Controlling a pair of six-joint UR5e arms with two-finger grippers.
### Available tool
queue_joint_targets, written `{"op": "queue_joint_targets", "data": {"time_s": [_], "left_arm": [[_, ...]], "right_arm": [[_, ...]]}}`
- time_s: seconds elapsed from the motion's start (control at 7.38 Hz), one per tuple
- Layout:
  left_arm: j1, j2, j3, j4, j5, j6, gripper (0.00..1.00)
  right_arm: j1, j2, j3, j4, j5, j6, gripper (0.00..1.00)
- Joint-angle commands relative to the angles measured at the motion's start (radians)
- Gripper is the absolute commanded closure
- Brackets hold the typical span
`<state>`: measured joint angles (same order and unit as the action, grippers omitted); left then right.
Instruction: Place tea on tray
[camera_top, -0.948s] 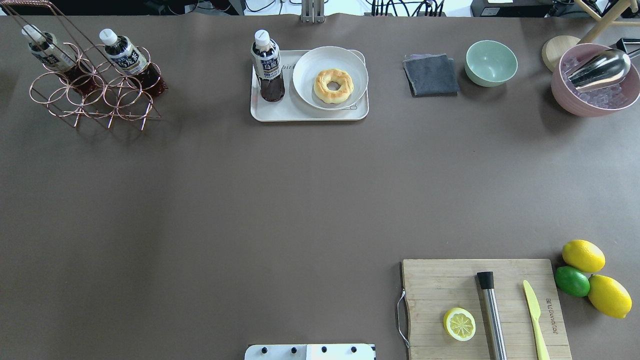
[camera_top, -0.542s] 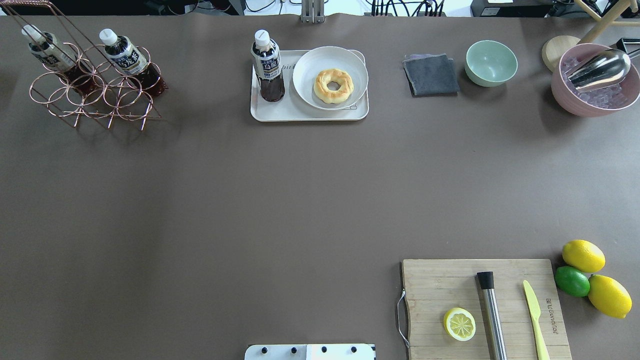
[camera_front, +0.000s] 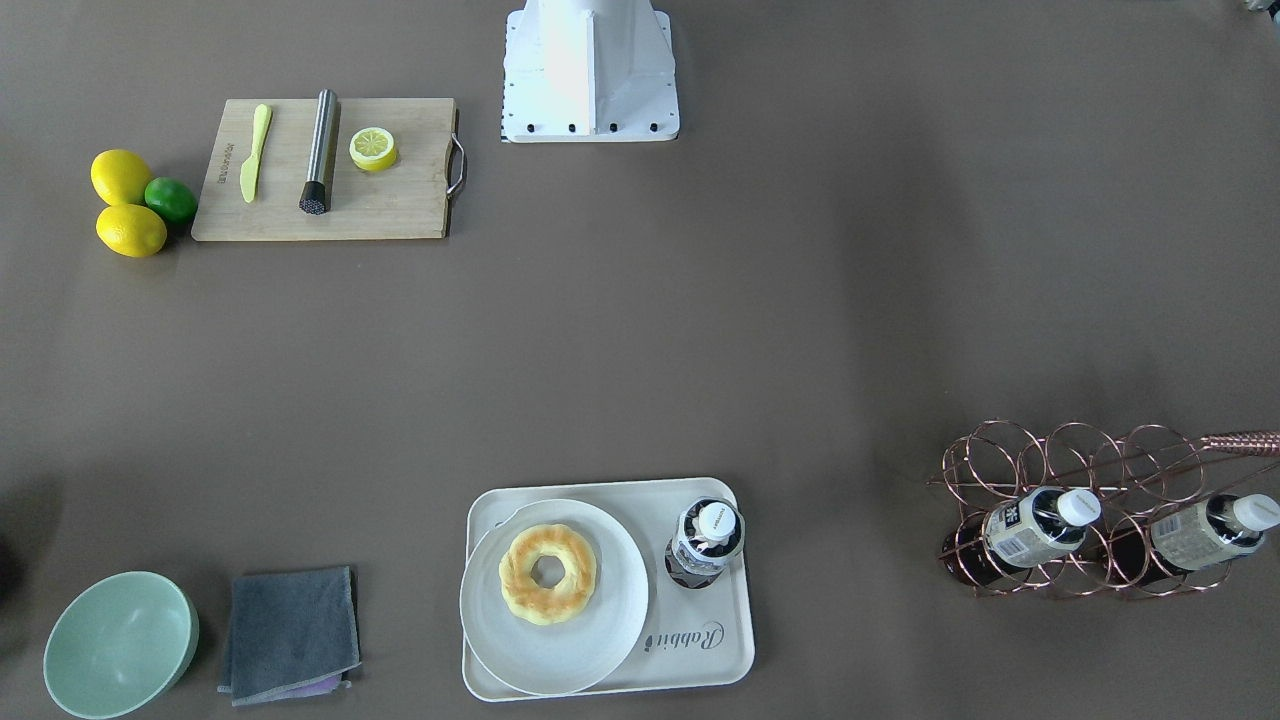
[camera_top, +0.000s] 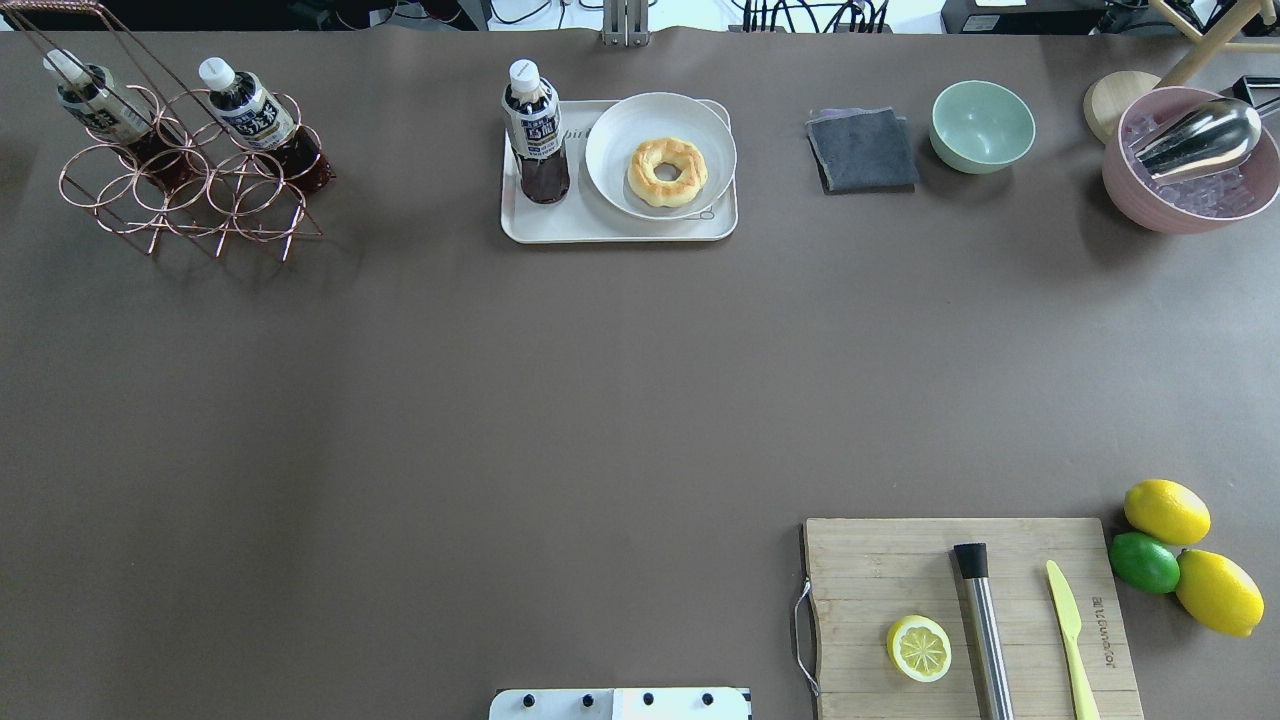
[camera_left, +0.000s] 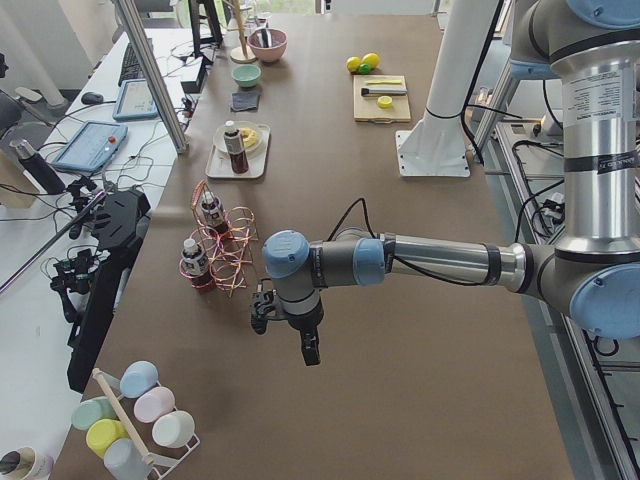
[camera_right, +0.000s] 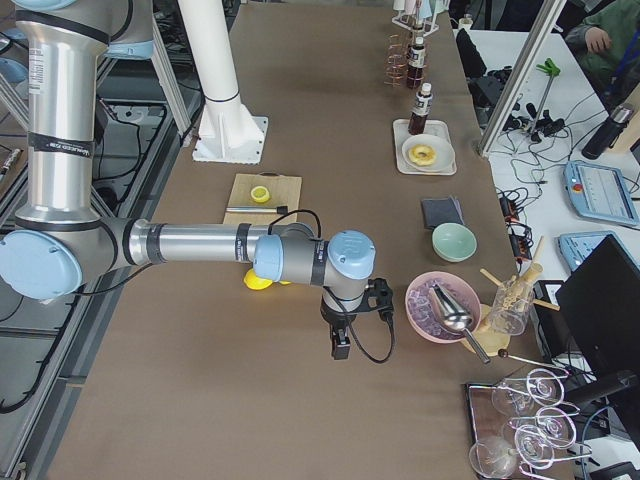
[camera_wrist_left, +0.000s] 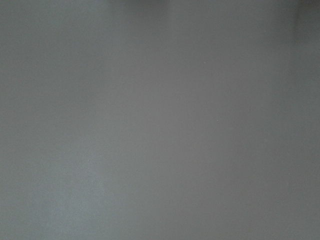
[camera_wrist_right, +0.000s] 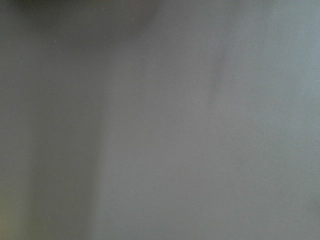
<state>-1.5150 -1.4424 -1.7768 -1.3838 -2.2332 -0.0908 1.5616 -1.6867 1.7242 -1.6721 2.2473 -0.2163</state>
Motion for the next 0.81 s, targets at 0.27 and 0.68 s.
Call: {"op": "queue_joint_targets", "data": {"time_s": [0.27,0.68], "left_arm": [[-0.001,-0.009,0.002,-0.003,-0.008,-0.003,0.02],[-0.001,-0.009,-0.001,-0.003,0.000,-0.001,0.02]], "right_arm": [[-0.002,0.001,0.000,0.000,0.000,0.000,0.00],[-0.002,0.001,0.000,0.000,-0.002,0.000,0.00]]}}
